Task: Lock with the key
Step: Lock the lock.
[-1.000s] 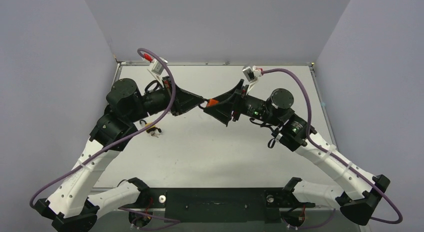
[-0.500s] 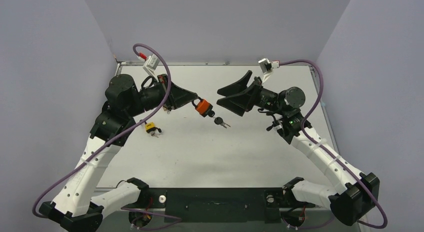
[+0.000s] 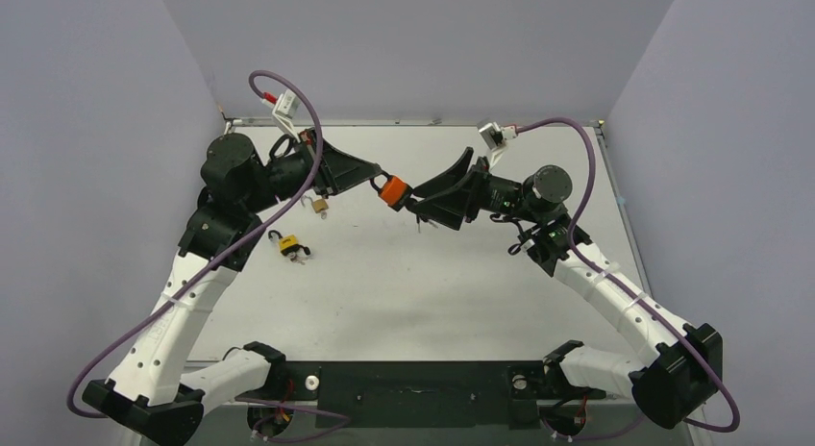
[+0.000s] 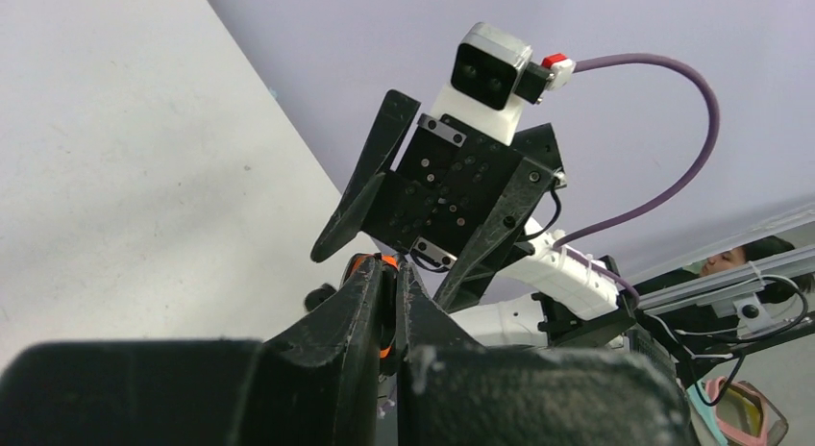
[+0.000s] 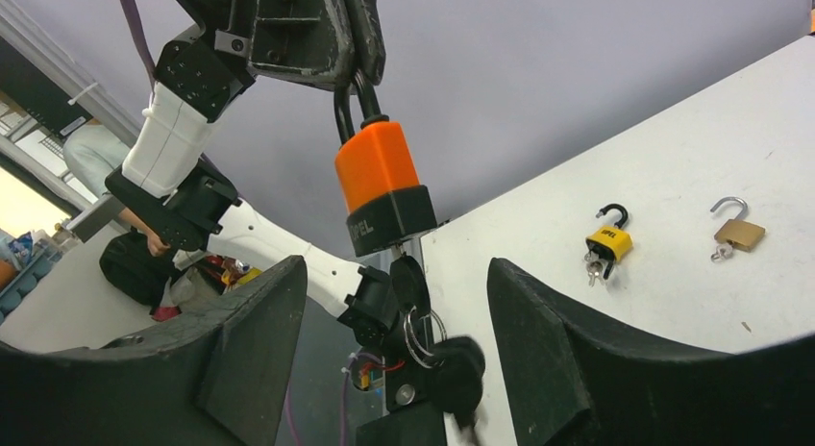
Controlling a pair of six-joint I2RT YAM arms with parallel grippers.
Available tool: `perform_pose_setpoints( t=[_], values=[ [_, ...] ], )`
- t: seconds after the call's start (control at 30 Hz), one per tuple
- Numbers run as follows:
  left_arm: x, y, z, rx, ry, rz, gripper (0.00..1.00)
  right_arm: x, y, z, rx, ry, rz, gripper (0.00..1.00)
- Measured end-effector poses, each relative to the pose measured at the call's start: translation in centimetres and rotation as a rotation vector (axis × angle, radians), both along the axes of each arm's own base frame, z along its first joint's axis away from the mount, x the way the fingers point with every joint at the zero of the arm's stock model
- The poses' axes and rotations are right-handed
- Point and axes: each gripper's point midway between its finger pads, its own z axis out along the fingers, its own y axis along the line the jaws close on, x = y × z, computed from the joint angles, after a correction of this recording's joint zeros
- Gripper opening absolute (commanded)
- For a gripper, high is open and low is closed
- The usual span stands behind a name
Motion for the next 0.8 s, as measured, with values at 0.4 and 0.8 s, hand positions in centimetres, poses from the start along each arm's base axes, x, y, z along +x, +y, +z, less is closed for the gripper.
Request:
perform_pose_setpoints(
  t=[0.4, 0.8],
  values=[
    [0.8, -0.1, 1.4, -0.061, -0.004, -0.012, 0.0, -0.9, 1.0, -0.4, -0.007, 0.004, 0.038, 0.4],
    [1.2, 0.3, 2.1, -0.096, -0.019, -0.014, 0.0, -0.7, 1.4, -0.1, 0.022, 0.021, 0.045, 0.0]
  ],
)
